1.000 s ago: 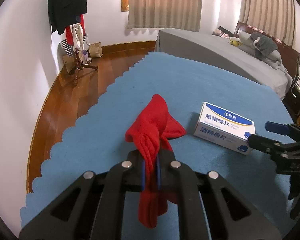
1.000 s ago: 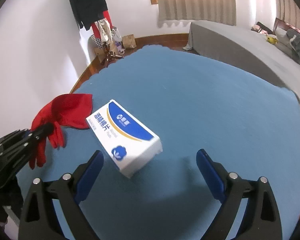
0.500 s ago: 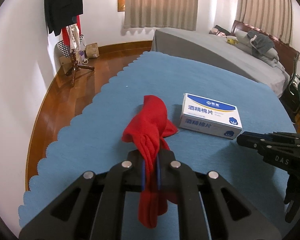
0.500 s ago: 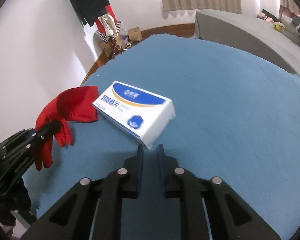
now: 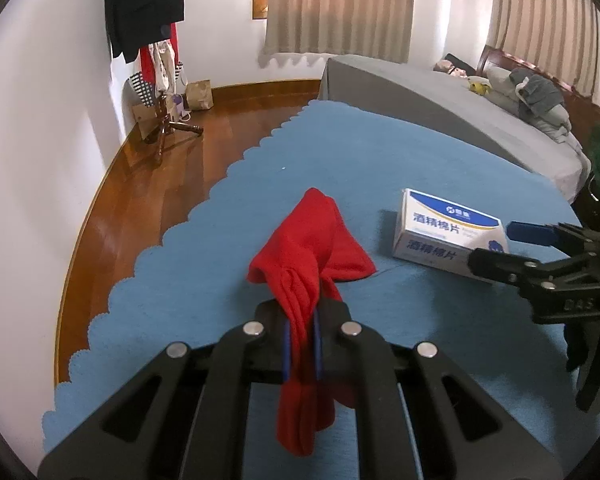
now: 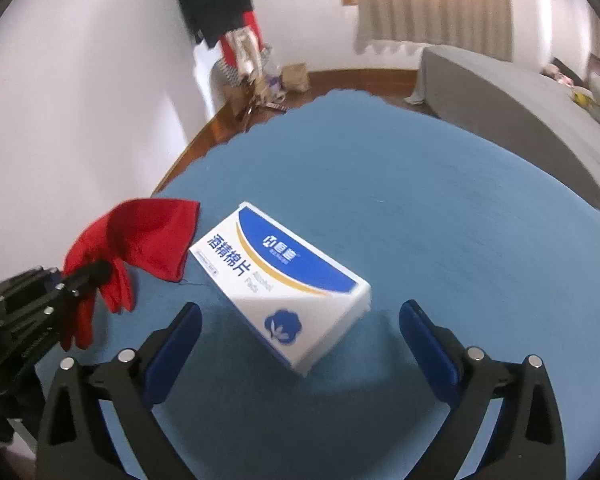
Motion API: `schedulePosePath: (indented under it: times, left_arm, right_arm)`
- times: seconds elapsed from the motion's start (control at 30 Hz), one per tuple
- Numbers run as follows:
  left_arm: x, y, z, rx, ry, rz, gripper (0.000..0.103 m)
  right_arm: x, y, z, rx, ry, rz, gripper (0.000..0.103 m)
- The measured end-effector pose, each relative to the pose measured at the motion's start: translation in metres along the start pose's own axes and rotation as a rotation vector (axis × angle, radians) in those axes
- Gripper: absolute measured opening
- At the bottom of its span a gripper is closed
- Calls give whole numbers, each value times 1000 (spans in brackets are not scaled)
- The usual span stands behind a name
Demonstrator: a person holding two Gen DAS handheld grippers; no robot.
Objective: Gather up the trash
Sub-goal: 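Close the right tool on the white wipes box and lift it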
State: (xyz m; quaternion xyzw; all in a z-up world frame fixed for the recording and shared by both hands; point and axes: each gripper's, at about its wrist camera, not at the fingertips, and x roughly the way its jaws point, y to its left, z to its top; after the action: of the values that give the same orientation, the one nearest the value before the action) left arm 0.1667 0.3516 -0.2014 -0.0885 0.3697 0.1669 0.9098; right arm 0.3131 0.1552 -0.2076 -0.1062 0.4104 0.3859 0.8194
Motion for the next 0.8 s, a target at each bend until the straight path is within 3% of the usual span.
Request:
schedulePosePath:
  times: [0.1, 0.13, 0.17, 0.27, 0.33, 0.53, 0.63, 0.73, 0.8]
  left_arm:
    - [2, 4, 0, -4, 5, 2, 7]
    - [3, 4, 1, -3, 6, 2, 7]
    - [4, 5, 1, -3, 7, 3, 7]
    - [5, 2, 1, 2, 9, 5, 7]
    - [4, -2, 0, 10, 10, 7, 7]
    - [-2, -18, -1, 32, 1, -29, 8]
    - [-5, -32, -2, 47, -3, -60, 7]
    - [-6, -44, -4, 69, -3, -83, 8]
    - [-6, -50, -5, 76, -1, -93, 7]
  right_arm:
    - [7, -2, -1, -8, 21, 39, 91]
    - [8, -2, -1, -6, 26, 55, 77]
    - [8, -4, -2, 6, 28, 68, 72]
    - [2, -7, -8, 44, 17, 77, 70]
    - [-8, -7, -16, 64, 6, 44, 69]
    - [-52, -13, -59, 228, -21, -174, 68]
    - [-67, -18, -82, 303, -17, -181, 68]
    - [-72, -19, -91, 296, -6, -164, 70]
    - [-68, -19, -91, 290, -4, -162, 80]
